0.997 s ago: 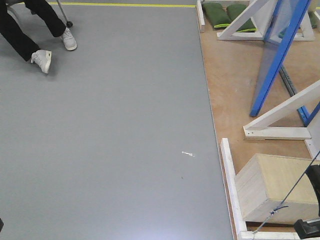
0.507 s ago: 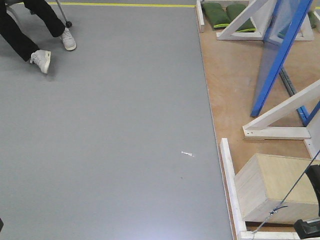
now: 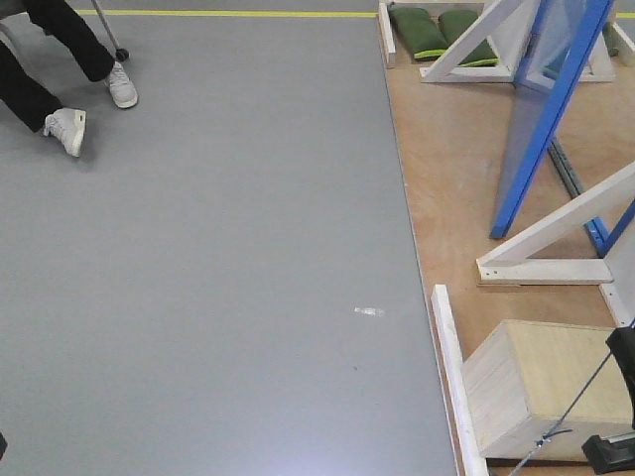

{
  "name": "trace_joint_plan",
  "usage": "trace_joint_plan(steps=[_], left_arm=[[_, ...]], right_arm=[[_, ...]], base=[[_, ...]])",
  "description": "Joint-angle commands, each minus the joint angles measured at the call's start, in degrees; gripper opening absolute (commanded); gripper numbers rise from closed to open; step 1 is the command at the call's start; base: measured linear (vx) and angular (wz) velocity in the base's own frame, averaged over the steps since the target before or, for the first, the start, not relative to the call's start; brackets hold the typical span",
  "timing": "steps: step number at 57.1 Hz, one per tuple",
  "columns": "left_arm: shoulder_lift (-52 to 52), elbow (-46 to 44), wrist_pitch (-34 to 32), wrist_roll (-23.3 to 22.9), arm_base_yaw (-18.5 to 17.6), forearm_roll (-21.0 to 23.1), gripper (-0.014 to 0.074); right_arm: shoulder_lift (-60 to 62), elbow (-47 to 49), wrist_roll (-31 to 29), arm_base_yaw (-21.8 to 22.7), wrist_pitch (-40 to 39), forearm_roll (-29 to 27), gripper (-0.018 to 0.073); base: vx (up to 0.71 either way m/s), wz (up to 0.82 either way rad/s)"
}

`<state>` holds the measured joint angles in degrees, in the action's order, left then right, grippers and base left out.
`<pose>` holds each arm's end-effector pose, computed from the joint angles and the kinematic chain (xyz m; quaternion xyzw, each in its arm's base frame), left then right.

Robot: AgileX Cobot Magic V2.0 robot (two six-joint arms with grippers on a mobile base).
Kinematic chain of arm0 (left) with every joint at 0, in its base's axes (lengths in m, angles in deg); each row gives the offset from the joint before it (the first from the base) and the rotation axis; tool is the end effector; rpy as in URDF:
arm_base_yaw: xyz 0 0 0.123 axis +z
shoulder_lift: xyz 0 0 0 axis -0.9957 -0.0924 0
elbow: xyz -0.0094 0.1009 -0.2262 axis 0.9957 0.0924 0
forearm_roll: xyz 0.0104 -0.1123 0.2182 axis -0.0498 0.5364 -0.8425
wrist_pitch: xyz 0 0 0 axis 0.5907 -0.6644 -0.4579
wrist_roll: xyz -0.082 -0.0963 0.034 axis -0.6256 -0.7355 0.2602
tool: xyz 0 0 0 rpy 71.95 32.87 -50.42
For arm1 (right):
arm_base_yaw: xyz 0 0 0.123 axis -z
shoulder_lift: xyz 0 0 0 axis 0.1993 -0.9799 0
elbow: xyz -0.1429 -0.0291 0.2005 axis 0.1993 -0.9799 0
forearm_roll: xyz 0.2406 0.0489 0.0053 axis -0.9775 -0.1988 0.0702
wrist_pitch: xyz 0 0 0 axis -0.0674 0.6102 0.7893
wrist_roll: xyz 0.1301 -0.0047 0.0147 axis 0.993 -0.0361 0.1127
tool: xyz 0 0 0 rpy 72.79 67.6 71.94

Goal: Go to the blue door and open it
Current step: 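Drive the base forward toward the blue door frame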

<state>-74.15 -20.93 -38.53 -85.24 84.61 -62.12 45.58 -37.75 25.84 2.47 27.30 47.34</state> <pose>0.1253 0.0022 0.1725 0.0125 0.7749 0.0212 0.6316 0.1256 0.0219 0.1834 -0.0662 0.7420 0.0560 0.6648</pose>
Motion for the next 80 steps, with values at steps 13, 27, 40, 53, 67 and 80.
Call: trace_joint_plan(steps=[13, 27, 40, 53, 67, 80], left_arm=[[0.7, -1.5, -4.8, -0.4, -0.3, 0.1, 0.0073], [0.7, -1.5, -4.8, -0.4, -0.3, 0.1, 0.0073], [0.7, -1.5, -4.8, -0.4, -0.3, 0.1, 0.0073], [0.7, -1.5, -4.8, -0.4, -0.3, 0.1, 0.0073], [0.7, -1.5, -4.8, -0.4, -0.3, 0.1, 0.0073], [0.7, -1.5, -4.8, -0.4, -0.3, 0.1, 0.0073]], right_arm=[[0.8, -0.1, -0.2, 0.0, -4.9, 0.2, 0.0012], [0.8, -0.1, -0.2, 0.0, -4.9, 0.2, 0.0012], [0.8, -0.1, -0.2, 0.0, -4.9, 0.2, 0.0012], [0.8, -0.1, -0.2, 0.0, -4.9, 0.2, 0.0012], [0.8, -0.1, -0.2, 0.0, -4.9, 0.2, 0.0012], [0.8, -0.1, -0.2, 0.0, -4.9, 0.2, 0.0012]], base=[[0.19, -0.07], [0.27, -0.09], [0.35, 0.10], [0.39, 0.24], [0.40, 0.15], [0.39, -0.07]])
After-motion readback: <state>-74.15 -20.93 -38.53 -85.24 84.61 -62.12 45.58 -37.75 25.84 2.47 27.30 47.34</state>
